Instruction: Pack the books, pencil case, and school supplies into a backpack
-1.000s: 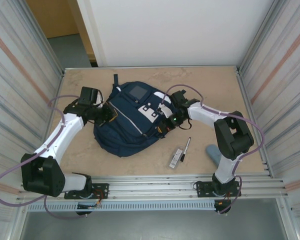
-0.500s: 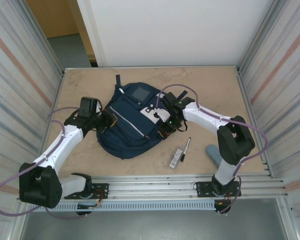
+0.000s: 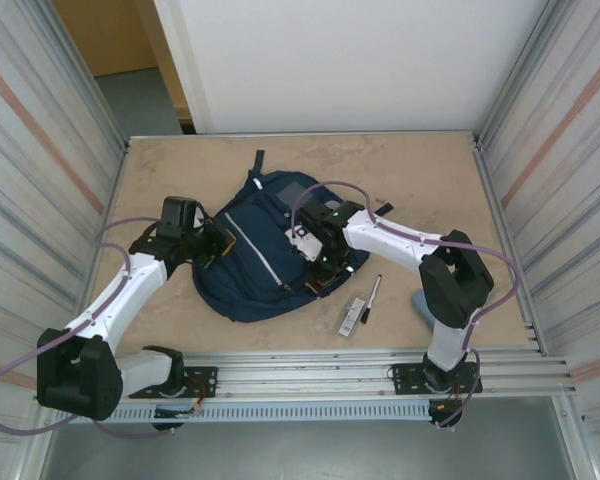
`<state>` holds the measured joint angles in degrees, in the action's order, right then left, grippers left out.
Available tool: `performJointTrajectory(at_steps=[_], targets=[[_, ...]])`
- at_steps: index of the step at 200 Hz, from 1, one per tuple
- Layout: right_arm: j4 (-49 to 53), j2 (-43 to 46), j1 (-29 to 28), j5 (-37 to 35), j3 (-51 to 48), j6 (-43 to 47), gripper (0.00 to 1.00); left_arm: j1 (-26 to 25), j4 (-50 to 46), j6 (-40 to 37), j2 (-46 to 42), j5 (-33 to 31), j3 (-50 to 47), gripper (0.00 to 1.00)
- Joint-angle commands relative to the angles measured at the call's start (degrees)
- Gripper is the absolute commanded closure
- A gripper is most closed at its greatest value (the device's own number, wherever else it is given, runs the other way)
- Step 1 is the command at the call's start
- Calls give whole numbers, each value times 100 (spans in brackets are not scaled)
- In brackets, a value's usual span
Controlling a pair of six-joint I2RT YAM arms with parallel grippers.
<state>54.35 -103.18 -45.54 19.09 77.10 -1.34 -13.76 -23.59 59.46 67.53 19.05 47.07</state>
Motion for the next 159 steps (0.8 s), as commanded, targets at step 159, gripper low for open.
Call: performJointTrajectory(at_steps=[159], targets=[[-1426, -351, -922, 1893, 288, -1417, 80, -329, 1055, 500, 142, -336, -343, 100]])
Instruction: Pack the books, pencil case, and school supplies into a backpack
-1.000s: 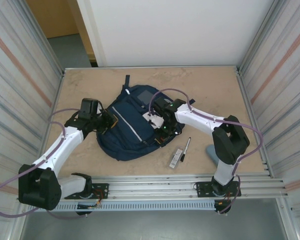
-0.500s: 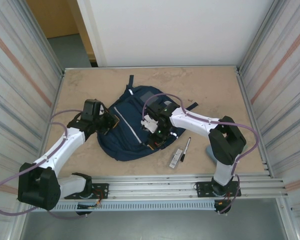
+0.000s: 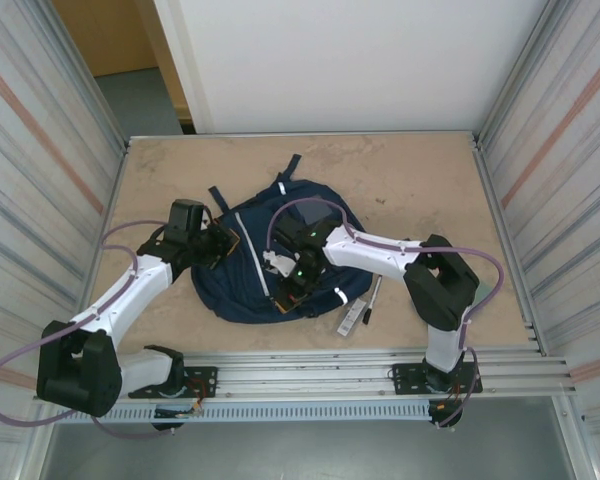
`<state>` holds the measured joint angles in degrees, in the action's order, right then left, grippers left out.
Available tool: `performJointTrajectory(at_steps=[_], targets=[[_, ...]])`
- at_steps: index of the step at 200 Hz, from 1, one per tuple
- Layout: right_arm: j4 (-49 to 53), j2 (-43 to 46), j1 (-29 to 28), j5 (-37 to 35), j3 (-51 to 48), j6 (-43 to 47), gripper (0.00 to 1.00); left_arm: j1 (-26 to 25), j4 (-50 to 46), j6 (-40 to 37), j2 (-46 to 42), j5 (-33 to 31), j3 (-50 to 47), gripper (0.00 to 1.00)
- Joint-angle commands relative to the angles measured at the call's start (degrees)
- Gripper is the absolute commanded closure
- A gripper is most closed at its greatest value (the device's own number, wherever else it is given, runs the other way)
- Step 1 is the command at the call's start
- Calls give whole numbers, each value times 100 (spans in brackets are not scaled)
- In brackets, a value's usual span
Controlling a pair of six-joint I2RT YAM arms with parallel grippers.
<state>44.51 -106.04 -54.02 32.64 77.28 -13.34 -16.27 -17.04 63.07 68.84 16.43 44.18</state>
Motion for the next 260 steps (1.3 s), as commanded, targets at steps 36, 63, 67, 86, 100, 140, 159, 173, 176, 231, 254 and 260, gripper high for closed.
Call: performJointTrajectory(at_steps=[36, 63, 67, 86, 100, 140, 159, 173, 176, 231, 254, 260], targets=[[-417, 437, 196, 62, -68, -155, 61, -44, 322, -35, 35, -50, -24, 100], [-346, 925, 382, -371, -327, -177, 54, 12, 359, -45, 69, 53, -68, 100], [-347, 977, 376, -474, -358, -176, 53, 10, 359, -58, 85, 89, -62, 100], [-334, 1111, 303, -1018, -467, -212, 51, 17, 332, -113, 82, 159, -66, 100], [-254, 1103, 183, -1322, -483, -269, 50, 18, 324, -99, 47, 159, -101, 100], [-370, 986, -381, -2758, -469, -1209, 46, 27, 305, -112, -59, 162, -190, 100], [-592, 872, -733, -3469, -539, -2193, 47, 45, 311, -100, -42, 195, -183, 100], [-893, 788, -1000, -3715, -598, -2558, 47, 47, 307, -135, -30, 237, -161, 100], [-926, 761, -1046, -3771, -579, -2617, 47, 48, 301, -130, -26, 238, -157, 100], [-524, 112, -1265, -4631, -153, -3093, 53, 53, 229, -161, -26, 274, -36, 100], [-312, 264, -1213, -5167, -236, -3314, 58, 63, 140, -231, -39, 290, 72, 100], [-299, 311, -1163, -5225, -288, -3330, 58, 67, 112, -245, -44, 278, 98, 100]])
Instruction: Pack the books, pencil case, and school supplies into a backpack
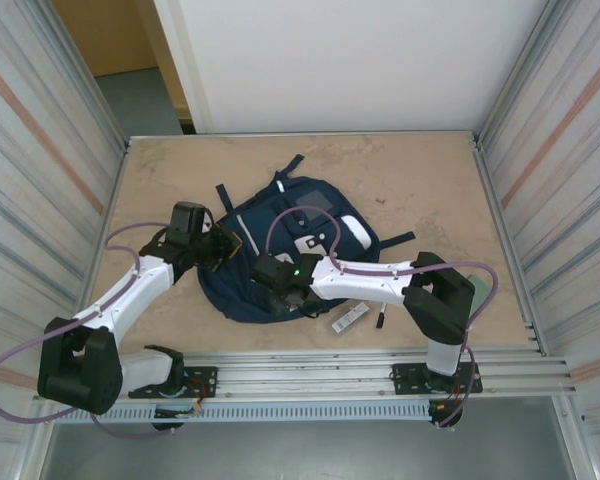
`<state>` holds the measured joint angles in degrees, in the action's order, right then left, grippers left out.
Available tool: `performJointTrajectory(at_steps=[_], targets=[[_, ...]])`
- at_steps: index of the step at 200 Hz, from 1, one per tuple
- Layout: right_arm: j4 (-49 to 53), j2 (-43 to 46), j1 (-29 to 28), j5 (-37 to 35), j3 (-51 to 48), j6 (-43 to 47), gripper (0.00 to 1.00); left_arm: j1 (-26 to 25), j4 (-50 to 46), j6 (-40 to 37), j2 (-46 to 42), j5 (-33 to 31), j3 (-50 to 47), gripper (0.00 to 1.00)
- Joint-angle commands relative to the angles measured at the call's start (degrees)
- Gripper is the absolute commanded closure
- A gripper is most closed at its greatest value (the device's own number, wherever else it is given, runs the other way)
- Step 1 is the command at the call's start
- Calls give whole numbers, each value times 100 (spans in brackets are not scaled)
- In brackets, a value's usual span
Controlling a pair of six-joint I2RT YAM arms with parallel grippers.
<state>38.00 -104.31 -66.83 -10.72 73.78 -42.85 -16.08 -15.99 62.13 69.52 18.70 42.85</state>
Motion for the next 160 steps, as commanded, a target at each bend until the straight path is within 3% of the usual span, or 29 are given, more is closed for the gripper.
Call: performJointTrajectory(at_steps=[1, 38, 45, 68, 79, 111, 160], targets=[[355, 147, 122, -893, 55, -381, 58, 45, 3, -163, -113, 48, 232, 100], [348, 536, 637, -766, -245, -385, 59, 69, -19, -173, -115, 45, 257, 100], [238, 629, 719, -660, -338, -293, 62, 62, -45, -200, -112, 54, 267, 100], [129, 719, 954, -178, -435, -5, 88, 68, -59, -181, -114, 29, 266, 100], [52, 745, 1004, -9, -473, 155, 92, 76, -58, -174, -126, 52, 266, 100], [-44, 711, 1121, 511, -464, 715, 93, 77, -63, -153, -149, 29, 224, 100], [-4, 912, 1563, 1098, -568, 1494, 84, 78, -183, -185, -256, -41, 187, 100]])
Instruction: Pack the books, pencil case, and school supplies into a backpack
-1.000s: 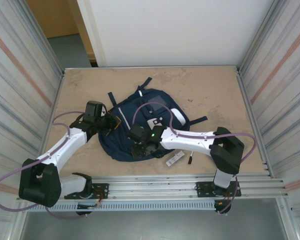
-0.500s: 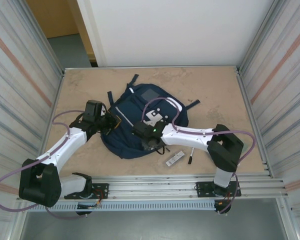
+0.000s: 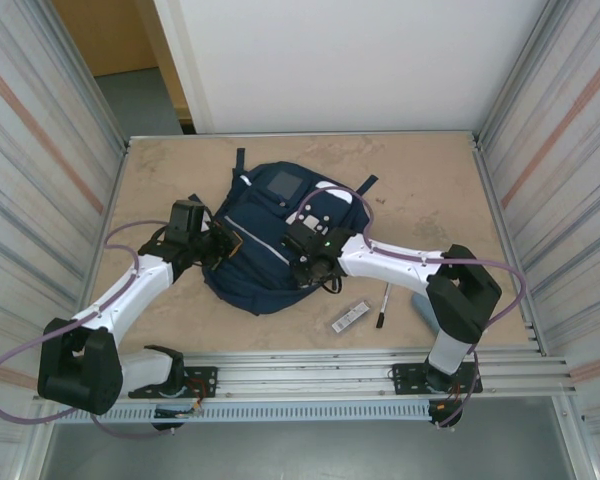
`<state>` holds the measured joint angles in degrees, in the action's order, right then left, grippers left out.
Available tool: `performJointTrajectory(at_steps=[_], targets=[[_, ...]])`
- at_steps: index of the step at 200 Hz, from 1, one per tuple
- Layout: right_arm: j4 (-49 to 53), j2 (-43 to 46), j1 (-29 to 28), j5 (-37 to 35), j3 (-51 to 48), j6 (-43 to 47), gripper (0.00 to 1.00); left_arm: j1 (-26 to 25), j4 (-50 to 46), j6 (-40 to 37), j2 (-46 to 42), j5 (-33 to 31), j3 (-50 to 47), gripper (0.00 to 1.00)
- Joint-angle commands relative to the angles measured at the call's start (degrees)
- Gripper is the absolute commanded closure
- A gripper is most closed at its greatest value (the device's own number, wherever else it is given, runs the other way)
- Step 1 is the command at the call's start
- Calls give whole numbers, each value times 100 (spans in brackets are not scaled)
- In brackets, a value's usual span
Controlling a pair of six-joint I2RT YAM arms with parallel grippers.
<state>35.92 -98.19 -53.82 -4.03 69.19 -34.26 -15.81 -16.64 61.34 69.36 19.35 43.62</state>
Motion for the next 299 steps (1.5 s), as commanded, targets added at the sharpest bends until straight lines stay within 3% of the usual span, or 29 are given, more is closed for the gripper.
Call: performJointTrajectory(at_steps=[1, 29, 44, 68, 83, 97, 118, 152, 165, 216, 241, 299], targets=[[204, 309, 278, 443, -108, 651, 84, 52, -118, -110, -244, -107, 111, 100], [-37, 520, 685, 576, -249, 1201, 91, 52, -196, -153, -314, -116, 113, 100], [-29, 510, 790, 273, -158, 1541, 88, 52, -216, -145, -331, -125, 109, 100], [33, 320, 830, -1311, 34, 1803, 58, 60, -259, -168, -352, -64, 147, 100], [213, 83, 951, -2097, 236, 1713, 53, 52, -295, -163, -379, -81, 139, 100], [571, -89, 1126, -2284, 449, 1496, 51, 54, -293, -128, -415, -90, 117, 100], [489, 88, 1339, -1433, 281, 1650, 51, 57, -330, -156, -457, -64, 133, 100], [110, 806, 1688, 1642, -299, 2788, 52, 52, -279, -88, -533, -77, 16, 100], [95, 863, 1693, 2288, -364, 3320, 50, 53, -264, -98, -528, -31, 24, 100], [401, 134, 1761, 2800, 51, 4144, 46, 58, -253, -82, -424, 102, 189, 100], [521, -321, 1745, 2742, 371, 4177, 39, 54, -241, -35, -398, 123, 214, 100], [766, -465, 1489, 2945, 326, 4744, 41, 62, -168, 1, -398, 121, 156, 100]])
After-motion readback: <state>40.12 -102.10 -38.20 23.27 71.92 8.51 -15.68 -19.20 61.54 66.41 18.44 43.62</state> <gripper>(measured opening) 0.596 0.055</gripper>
